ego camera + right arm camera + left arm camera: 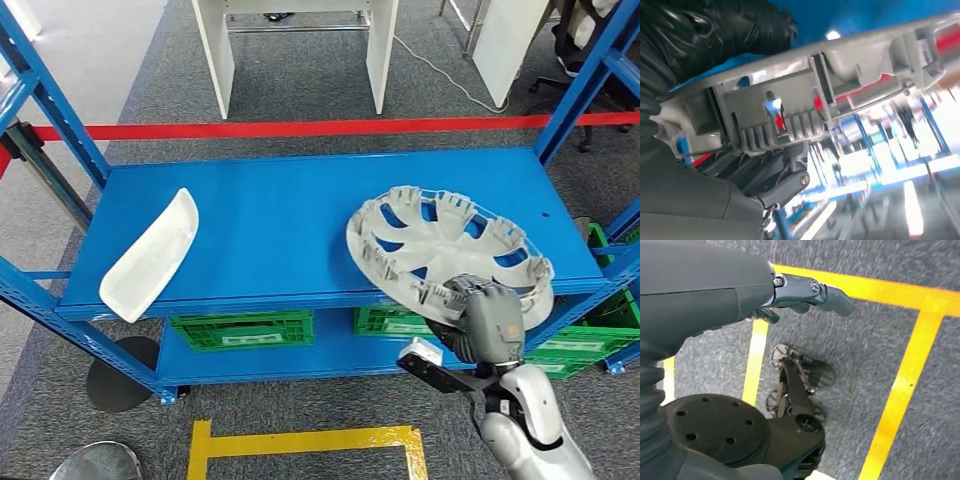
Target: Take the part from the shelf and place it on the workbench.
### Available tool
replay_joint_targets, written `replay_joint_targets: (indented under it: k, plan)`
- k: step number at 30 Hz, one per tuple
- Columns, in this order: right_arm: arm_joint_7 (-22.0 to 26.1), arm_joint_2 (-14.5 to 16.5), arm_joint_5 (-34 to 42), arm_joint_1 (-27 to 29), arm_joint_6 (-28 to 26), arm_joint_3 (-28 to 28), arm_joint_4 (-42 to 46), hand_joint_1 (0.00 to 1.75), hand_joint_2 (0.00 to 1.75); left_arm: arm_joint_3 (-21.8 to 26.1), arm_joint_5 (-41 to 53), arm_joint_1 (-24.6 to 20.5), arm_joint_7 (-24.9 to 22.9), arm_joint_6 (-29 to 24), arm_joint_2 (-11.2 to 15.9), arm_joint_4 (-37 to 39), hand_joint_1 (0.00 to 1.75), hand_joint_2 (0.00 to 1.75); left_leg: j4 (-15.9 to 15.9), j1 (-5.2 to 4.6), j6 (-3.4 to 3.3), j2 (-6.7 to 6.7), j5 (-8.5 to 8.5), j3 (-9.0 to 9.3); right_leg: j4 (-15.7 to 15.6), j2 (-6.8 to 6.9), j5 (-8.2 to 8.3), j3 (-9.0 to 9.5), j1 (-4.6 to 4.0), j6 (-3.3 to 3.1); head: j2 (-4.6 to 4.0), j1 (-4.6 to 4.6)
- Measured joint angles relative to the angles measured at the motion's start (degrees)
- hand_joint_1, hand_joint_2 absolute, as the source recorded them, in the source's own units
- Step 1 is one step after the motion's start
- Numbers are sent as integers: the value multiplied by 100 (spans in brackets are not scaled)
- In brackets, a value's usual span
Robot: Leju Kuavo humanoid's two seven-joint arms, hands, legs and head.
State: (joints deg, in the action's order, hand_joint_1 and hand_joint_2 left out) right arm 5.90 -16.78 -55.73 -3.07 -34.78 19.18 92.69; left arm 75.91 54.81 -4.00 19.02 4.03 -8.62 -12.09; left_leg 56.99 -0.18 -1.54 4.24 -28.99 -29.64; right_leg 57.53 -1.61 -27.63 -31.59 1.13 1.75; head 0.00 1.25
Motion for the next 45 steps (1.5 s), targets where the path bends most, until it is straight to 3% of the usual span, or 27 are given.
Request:
replay_joint_targets:
  k: [6, 10, 30, 41, 45]
  plan:
    - [653, 155, 579, 416, -354, -257, 929, 175, 175, 0, -99, -8, 505, -97, -31, 0, 0, 175, 0, 0, 0, 0, 0, -3, 0, 1, 0, -3, 1, 0, 0, 1]
    - [1033, 276, 746, 560, -407, -432, 1362, 175, 175, 0, -102, -19, 565, -88, -43, 0, 0, 175, 0, 0, 0, -1, 0, -3, 0, -2, 0, -4, 1, 0, 0, 1]
    - [1116, 414, 788, 644, -430, -614, 1729, 175, 175, -1, -98, -40, 572, -85, -54, 0, 0, 175, 0, 0, 0, -1, 0, -4, 0, -2, 0, -7, 1, 0, 0, -1]
    - [1927, 635, 1882, 721, -430, -764, 2102, 175, 175, -8, -45, -53, 500, 178, -50, 0, 0, 175, 0, 0, 0, -1, 0, -5, 0, -2, 0, -7, 1, 0, 0, 1]
    - [2170, 644, 2087, 736, -430, -745, 2250, 175, 175, -11, -66, -59, 572, 417, -37, 0, 0, 0, 0, 0, 0, -1, 0, -5, 0, -2, 0, -7, 1, 0, 0, 0]
